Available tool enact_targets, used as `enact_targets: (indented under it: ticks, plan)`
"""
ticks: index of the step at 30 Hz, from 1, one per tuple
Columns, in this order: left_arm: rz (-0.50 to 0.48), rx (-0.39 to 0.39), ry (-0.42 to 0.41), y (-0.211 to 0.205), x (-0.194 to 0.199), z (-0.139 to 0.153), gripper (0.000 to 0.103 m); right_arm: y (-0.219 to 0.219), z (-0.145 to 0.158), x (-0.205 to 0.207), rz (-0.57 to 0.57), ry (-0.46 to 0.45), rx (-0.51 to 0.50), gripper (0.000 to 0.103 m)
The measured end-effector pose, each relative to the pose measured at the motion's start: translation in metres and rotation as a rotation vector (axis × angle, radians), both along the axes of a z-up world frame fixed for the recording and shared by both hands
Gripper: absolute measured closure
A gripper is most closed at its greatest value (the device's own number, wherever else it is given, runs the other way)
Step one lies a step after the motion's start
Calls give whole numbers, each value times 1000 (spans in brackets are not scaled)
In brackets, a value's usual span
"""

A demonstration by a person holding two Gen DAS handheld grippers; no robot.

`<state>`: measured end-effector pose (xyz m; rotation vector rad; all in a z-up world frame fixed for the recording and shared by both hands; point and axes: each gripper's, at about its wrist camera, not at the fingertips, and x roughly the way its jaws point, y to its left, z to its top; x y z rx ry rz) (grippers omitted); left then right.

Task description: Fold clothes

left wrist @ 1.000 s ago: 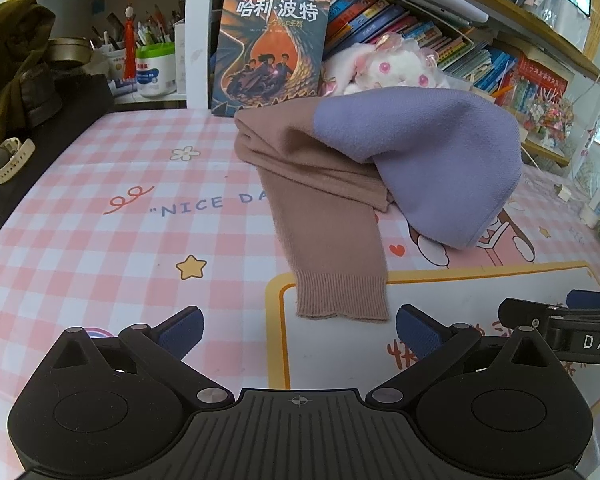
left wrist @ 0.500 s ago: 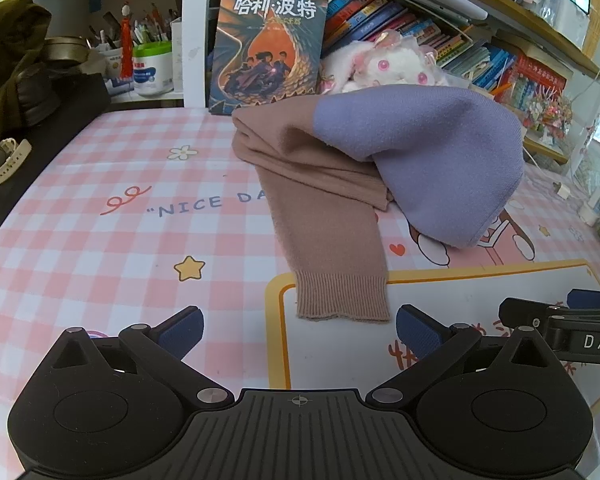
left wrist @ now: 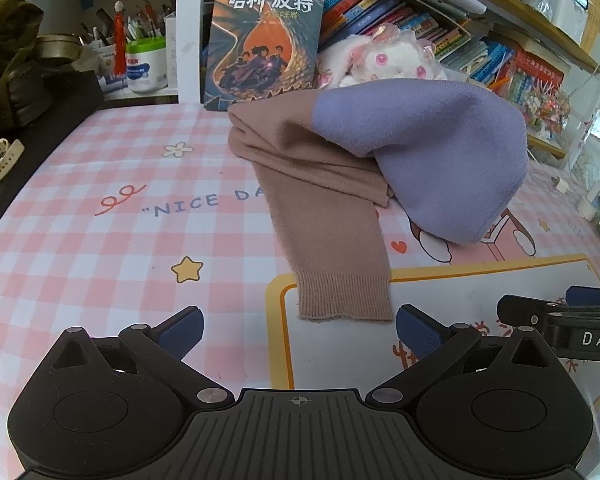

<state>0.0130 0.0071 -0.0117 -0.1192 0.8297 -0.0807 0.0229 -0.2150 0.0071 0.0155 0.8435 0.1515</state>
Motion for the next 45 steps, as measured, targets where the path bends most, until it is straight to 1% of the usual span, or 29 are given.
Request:
enact_targets:
  ticks: [11, 17, 20, 23, 29, 32, 35, 38, 41, 45]
  plan:
    - [-45, -27, 25, 1, 8, -7, 0, 4, -6, 4, -9, 31, 4, 0]
    - [-55, -33, 47, -11, 11, -12, 0, -1, -10, 2, 2, 49, 9, 0]
    - [-38, -22, 54, -21, 14, -11, 0, -13, -13, 4, 1, 53, 26, 0]
    - [1, -18, 63, -35, 16, -11, 0, -27, -14, 10, 18, 52, 39, 0]
    - [17, -50, 47, -75, 15, -4, 0, -68, -14, 30, 55, 52, 66, 0]
    - [67, -53, 50, -91, 9, -6, 0, -87, -18, 38, 97, 72, 84, 0]
    - [111, -33, 24, -104, 9, 0, 0, -105, -21, 45, 133, 76, 119, 0]
    - [153, -3, -12, -115, 12, 8, 0, -122, -22, 51, 149, 70, 181, 0]
    - [192, 26, -49, -127, 15, 16, 0, -139, -21, 63, 121, 82, 278, 0]
    - [184, 77, -120, -141, 32, 35, 0, -157, -21, 77, 63, 113, 403, 0]
